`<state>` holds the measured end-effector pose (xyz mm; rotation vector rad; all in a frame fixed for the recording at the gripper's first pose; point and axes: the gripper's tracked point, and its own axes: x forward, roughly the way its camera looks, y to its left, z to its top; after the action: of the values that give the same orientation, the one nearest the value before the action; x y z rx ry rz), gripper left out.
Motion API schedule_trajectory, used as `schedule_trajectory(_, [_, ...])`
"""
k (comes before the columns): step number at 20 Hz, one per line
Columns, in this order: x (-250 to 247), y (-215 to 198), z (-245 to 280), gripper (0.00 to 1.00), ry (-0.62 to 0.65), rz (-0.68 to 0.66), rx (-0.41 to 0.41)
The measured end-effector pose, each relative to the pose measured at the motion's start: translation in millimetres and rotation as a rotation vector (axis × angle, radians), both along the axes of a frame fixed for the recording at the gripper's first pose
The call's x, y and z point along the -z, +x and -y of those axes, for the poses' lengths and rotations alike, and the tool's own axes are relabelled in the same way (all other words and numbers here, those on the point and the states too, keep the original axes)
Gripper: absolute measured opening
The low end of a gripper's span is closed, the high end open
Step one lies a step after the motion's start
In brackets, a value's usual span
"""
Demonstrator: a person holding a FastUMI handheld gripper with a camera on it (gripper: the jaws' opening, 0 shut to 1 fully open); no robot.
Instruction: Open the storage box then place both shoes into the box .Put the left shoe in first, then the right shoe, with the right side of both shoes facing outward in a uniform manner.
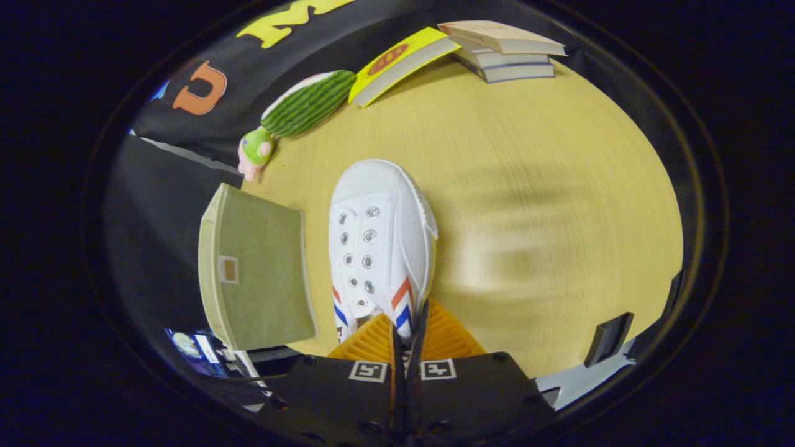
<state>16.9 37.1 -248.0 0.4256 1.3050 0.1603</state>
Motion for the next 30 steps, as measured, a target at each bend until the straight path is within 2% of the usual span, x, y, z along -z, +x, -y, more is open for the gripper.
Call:
schedule_trajectory(8, [-123, -2, -98, 0.06, 0.055, 0.177, -0.087])
schedule_trajectory(13, [-163, -2, -173, 0.06, 0.109, 0.222, -0.135])
schedule_trajectory(18, [-161, -5, -238, 0.06, 0.085, 0.226, -0.207])
schedule_trajectory(23, [-132, 7, -286, 0.06, 0.081, 0.175, -0.186])
schedule_trajectory(26, [-108, 12, -285, 0.06, 0.041, 0.141, -0.167])
schedule_trajectory(30, [-80, 16, -266, 0.06, 0.0, 0.092, -0.088])
